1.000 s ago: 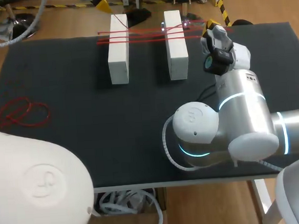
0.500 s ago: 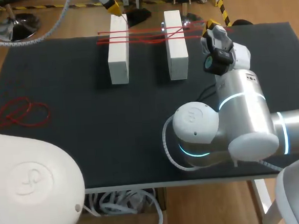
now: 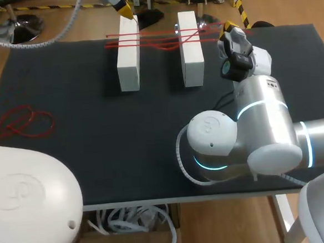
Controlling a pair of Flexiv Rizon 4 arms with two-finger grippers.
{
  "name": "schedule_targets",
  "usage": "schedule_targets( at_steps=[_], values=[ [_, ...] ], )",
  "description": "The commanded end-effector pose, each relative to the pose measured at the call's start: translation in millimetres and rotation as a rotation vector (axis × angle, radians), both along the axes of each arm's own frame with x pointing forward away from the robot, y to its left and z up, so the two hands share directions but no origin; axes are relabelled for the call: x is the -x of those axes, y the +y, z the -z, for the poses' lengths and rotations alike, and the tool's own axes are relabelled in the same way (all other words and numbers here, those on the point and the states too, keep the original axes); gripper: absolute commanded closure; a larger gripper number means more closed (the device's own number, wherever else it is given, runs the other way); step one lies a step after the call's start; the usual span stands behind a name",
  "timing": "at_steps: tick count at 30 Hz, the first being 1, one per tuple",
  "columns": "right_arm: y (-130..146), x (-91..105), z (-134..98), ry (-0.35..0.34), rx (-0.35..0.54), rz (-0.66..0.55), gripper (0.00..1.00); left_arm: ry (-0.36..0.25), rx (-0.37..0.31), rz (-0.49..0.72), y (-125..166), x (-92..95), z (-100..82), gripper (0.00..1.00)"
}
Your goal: Grab the tape and strap the tape.
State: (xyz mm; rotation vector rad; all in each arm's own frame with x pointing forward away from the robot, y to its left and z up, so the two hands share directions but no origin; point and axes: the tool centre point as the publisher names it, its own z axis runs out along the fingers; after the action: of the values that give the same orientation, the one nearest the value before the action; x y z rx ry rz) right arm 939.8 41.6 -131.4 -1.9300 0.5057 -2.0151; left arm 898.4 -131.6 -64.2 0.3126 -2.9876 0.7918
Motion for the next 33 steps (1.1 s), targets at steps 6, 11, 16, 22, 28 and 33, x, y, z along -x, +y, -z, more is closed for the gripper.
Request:
schedule_targets(
  at_steps=[6, 11, 16, 22, 28, 33],
  values=[
    [-2.9, -0.2, -2.1, 0.005, 0.002, -0.005, 1.00, -0.004, -0.005, -0.026, -3.7, 2.1, -0.1, 1.00],
    [-2.9, -0.2, -2.1, 0.005, 0.002, -0.005, 1.00, -0.004, -0.005, -0.026, -3.7, 2.1, -0.1, 1.00],
    [-2.9, -0.2, -2.1, 0.005, 0.002, -0.005, 1.00, -0.004, -0.005, -0.026, -3.7, 2.1, -0.1, 1.00],
    [-2.9, -0.2, -2.1, 0.005, 0.002, -0.005, 1.00, -0.004, -0.005, -0.026, -3.7, 2.1, -0.1, 1.00],
    [-2.9, -0.2, -2.1, 0.005, 0.002, -0.005, 1.00, -0.004, -0.005, -0.026, -3.7, 2.1, -0.1, 1.00],
    [-2.9, -0.2, -2.1, 0.005, 0.002, -0.005, 1.00, -0.004, -0.005, -0.026, -3.7, 2.1, -0.1, 1.00]
  ],
)
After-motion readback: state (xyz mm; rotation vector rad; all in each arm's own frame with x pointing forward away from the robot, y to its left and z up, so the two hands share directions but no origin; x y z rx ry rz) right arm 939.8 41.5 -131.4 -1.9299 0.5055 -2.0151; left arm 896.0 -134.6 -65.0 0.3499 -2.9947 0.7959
